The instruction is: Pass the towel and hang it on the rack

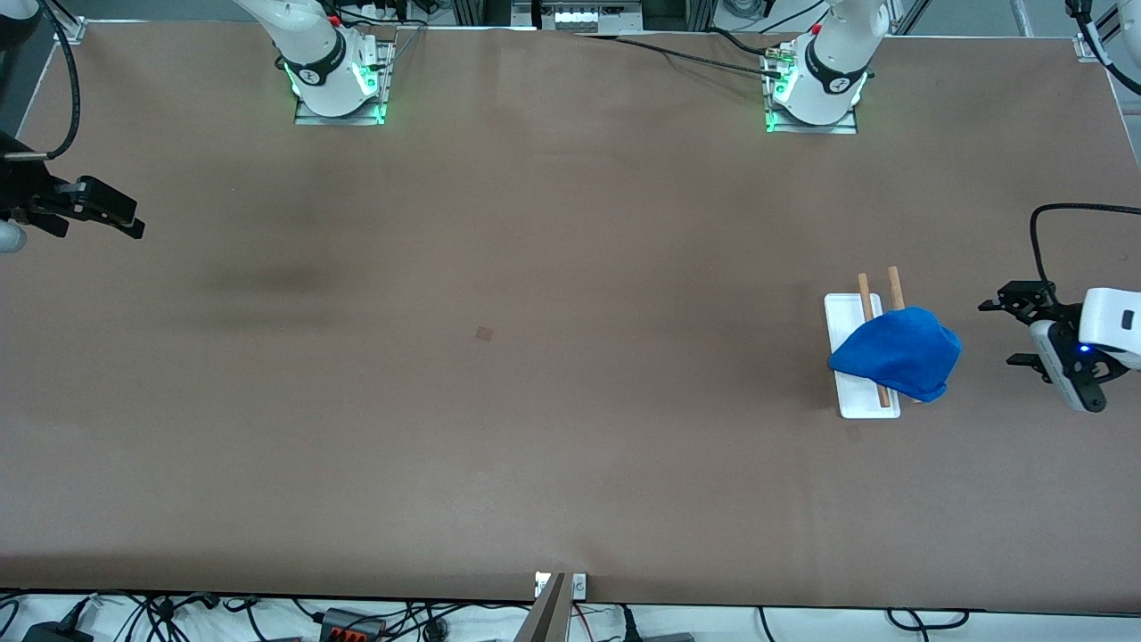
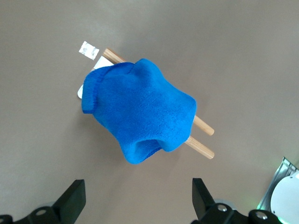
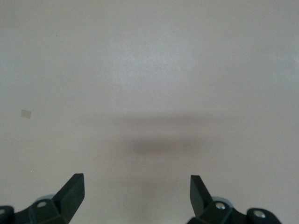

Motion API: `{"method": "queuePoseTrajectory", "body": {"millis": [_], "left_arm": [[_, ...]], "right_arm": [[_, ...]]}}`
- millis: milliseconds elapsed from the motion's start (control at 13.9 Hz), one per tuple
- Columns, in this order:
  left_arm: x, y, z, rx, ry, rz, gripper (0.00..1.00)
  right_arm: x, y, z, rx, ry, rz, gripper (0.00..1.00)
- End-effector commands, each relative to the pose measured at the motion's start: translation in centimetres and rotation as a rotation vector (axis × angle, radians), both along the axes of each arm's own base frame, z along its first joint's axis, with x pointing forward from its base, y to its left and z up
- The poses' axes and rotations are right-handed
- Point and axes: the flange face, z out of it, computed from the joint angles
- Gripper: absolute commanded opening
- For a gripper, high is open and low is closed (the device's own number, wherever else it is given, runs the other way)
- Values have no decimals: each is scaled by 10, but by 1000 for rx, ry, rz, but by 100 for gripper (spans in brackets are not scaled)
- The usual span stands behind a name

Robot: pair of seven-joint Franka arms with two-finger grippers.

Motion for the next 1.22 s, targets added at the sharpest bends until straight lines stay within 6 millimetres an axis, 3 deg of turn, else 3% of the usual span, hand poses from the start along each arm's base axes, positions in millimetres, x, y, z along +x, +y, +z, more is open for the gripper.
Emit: {"method": "queuePoseTrajectory", "body": {"millis": [0,144,359,647,863,1150], "left_arm": [[-5,0,28,33,2,73,100],[-6,0,33,58,15,145,100],[-2,-1,56,62,-6,158,100],[0,-33,72,83,7,185,100],[0,-42,87,101,13,240,100],[-26,-97,129,260,-27,432,100]], "right_arm": [[-2,2,5,-6,3,2,100],[-1,2,5,-6,4,1,100],[2,4,-4,-14,20,15,100],[2,3,-4,-15,19,20,100],[2,3,-4,-14,19,20,100],[2,1,-3,-14,17,17,100]]}}
